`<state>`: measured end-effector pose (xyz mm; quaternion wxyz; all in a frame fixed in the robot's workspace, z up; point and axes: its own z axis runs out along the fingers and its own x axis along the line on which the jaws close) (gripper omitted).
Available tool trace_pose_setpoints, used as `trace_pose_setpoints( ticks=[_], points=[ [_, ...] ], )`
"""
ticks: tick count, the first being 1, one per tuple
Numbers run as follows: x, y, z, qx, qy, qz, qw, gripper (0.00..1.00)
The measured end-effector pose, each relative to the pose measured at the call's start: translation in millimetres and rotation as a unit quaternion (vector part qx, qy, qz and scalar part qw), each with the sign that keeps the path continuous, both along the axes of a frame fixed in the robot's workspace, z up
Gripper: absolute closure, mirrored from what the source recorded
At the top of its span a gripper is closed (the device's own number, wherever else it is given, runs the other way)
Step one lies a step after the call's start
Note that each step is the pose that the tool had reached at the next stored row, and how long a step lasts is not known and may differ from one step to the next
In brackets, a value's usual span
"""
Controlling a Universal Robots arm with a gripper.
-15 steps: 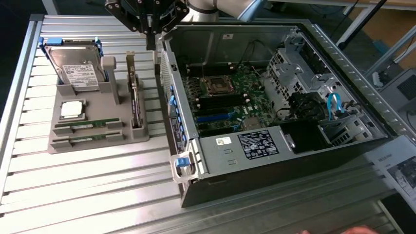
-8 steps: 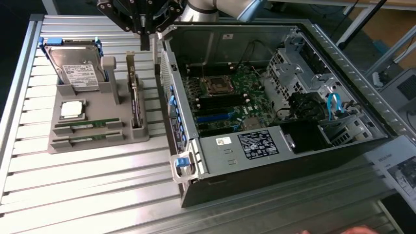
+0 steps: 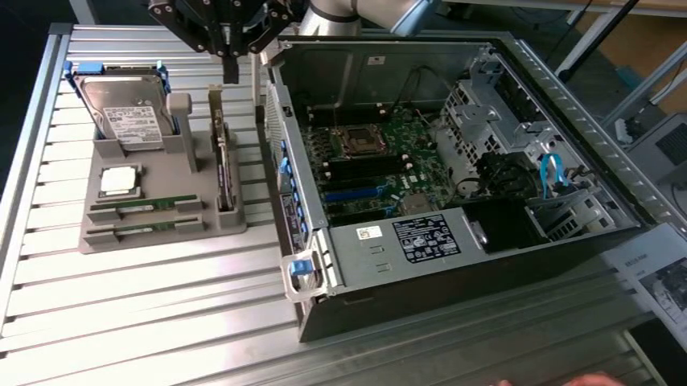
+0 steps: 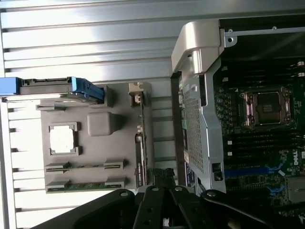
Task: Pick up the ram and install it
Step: 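Reach for the ram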
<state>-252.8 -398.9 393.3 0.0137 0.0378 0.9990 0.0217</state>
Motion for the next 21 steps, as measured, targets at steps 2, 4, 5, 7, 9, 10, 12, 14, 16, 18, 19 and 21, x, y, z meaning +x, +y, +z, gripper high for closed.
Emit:
trace_pose_setpoints(
  ticks=[2,4,5,7,9,10,12,14,16,18,19,21],
  points=[
    [-2.2,0.0,0.1,0.0000,0.0000,0.000,1.0000,0.90],
    [-4.9,0.0,0.0,0.0000,0.0000,0.000,1.0000,0.90],
    [-7.2,0.0,0.0,0.0000,-0.0001,0.000,1.0000,0.90],
    [-10.7,0.0,0.0,0.0000,-0.0001,0.000,1.0000,0.90],
    [-13.6,0.0,0.0,0.0000,-0.0002,0.000,1.0000,0.90],
    [-15.1,0.0,0.0,0.0000,-0.0003,0.000,1.0000,0.90],
    [-18.1,0.0,0.0,0.0000,-0.0004,0.000,1.0000,0.90],
    [-21.2,0.0,0.0,0.0000,-0.0004,0.000,1.0000,0.90],
    [-24.6,0.0,0.0,0.0000,-0.0005,0.000,1.0000,0.90],
    [-28.1,0.0,0.0,-0.0001,-0.0006,0.000,1.0000,0.90],
    [-29.8,0.0,0.0,0.0000,-0.0007,0.000,1.0000,0.90],
    [-33.8,0.0,0.0,0.0000,-0.0009,0.000,1.0000,0.90]
  ],
)
